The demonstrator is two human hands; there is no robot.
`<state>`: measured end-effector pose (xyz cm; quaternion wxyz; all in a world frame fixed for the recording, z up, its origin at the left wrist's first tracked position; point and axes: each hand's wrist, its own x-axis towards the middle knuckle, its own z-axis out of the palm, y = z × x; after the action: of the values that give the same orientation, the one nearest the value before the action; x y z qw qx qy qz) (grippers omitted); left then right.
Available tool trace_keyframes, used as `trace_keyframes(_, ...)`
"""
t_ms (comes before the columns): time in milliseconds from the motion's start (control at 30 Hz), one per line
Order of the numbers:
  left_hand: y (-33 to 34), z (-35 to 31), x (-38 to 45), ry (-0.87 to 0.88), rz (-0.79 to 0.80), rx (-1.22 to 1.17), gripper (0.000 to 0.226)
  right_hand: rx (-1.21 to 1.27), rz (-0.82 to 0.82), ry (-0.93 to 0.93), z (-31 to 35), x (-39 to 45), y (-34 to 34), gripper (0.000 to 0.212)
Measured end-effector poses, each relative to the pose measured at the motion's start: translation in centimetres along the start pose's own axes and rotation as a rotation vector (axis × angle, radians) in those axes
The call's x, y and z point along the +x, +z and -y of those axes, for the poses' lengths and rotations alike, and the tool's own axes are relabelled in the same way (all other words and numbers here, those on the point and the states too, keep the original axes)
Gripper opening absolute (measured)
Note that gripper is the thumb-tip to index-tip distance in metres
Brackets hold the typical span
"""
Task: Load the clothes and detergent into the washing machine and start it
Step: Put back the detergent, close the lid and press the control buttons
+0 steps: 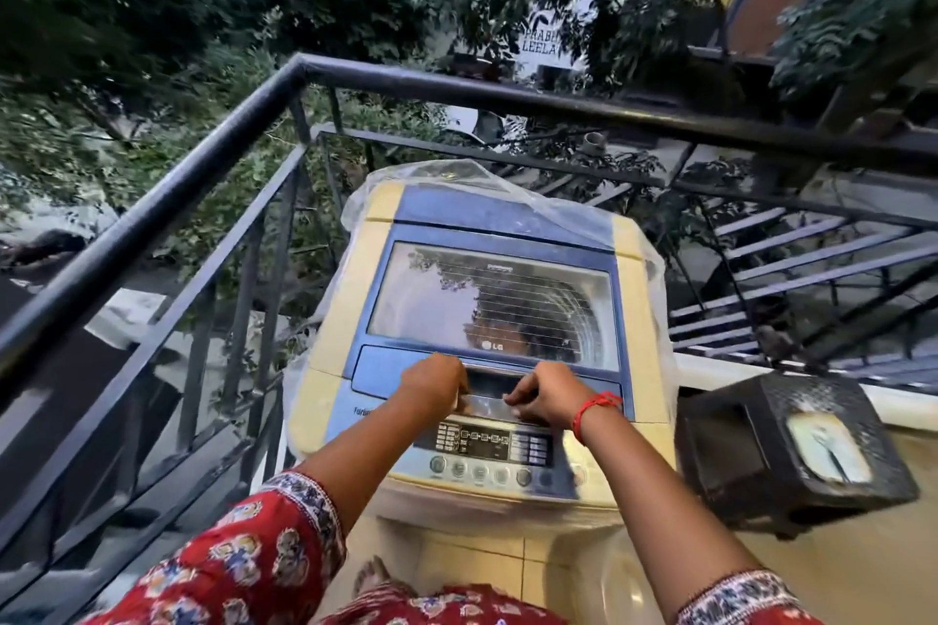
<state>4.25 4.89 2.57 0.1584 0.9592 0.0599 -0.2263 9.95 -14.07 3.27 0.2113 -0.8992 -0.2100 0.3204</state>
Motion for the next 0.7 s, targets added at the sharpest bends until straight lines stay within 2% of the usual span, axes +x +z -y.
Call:
trace_keyframes(167,-0.8,-0.4,0.4,-0.073,0.040,-0.055,0.028,-0.093,0.026,0.095,0.7,1.4,-0.4,0.018)
trace_keyframes(267,-1.5,-0.6,0.6,-0.089,0.074,-0.089,0.027,-0.168,-0.027,0.130,1.0,1.3,-0.8,0.021)
trace_keyframes(333,-1.9,-0.5,0.7,-0.116,0.082,-0.127,0.022,-0.192,-0.059,0.096,0.4,0.6,-0.8,0.025)
trace_keyframes(433,-2.1,-0.4,0.8,-0.152,0.061,-0.194,0.010,-0.178,-0.035,-0.050,-1.8,-1.0,-1.1,0.027)
trace_keyframes(567,-2.0,0.1,0.5,-0.195,0.027,-0.317,0.005,-0.097,0.009,-0.047,-5.6,-3.8,-1.5,0.055)
trace_keyframes(700,-1.9,0.4,0.2,-0.196,0.045,-0.357,0.027,-0.089,0.018,0.012,-6.5,-4.7,-2.2,0.086)
